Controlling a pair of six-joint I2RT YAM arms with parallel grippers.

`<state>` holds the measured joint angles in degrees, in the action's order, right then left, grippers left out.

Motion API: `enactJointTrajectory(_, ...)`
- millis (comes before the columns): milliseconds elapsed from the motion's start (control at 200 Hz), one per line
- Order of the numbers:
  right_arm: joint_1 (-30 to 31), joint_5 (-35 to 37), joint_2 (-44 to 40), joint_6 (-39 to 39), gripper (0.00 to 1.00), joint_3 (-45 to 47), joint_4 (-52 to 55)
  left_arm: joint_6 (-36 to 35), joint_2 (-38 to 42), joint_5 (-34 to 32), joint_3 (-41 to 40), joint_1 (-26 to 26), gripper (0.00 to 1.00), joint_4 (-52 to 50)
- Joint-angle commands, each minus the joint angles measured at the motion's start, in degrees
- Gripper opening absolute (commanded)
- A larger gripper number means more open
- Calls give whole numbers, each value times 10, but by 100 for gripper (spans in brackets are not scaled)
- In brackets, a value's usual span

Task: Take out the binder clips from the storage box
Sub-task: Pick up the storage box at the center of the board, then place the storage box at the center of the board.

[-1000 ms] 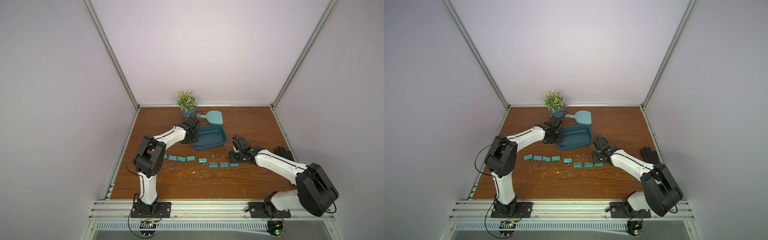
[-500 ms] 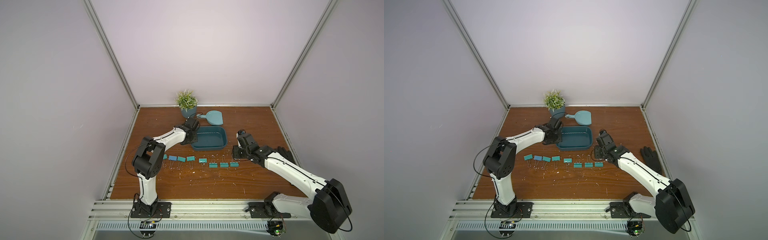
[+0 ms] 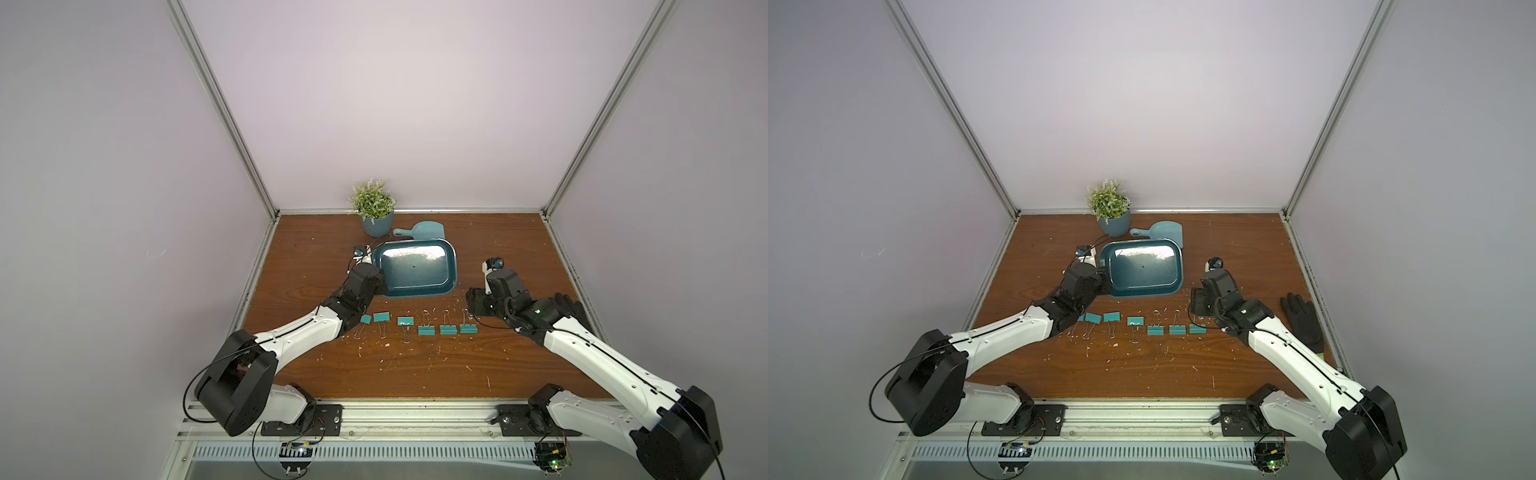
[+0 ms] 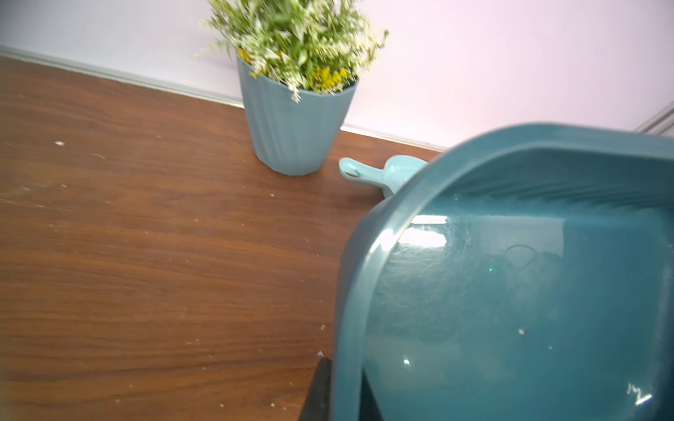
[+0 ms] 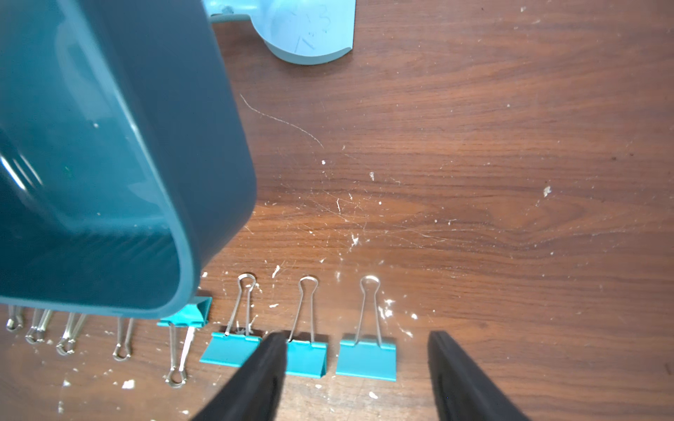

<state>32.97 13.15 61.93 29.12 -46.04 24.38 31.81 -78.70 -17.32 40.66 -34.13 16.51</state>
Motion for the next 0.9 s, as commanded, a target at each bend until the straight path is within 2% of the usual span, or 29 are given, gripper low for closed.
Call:
enactJointTrajectory(0,1,13,-16,11,86,6,-5,-19,4,-18,7,-4,0,39)
enactJointTrajectory(65,0,15,-20,14,99,8,-6,-18,-21,-5,45,-3,0,-18)
enactJointTrajectory(260,1,21,-33,23,99,13,-7,16,-141,31,179,4,0,-207)
enactJointTrajectory(400,0,27,-48,28,99,20,-8,25,-224,73,256,18,0,-301)
enactJointTrajectory(546,0,34,-57,30,99,21,-3,27,-279,113,298,37,4,-347)
enactJointTrajectory(756,0,35,-73,36,99,36,-11,24,-303,120,319,43,6,-359)
enactJointTrajectory(806,0,35,-74,36,99,41,-16,23,-305,122,321,42,14,-357)
enactJointTrajectory(896,0,41,-75,38,99,48,-29,21,-300,125,324,44,53,-359)
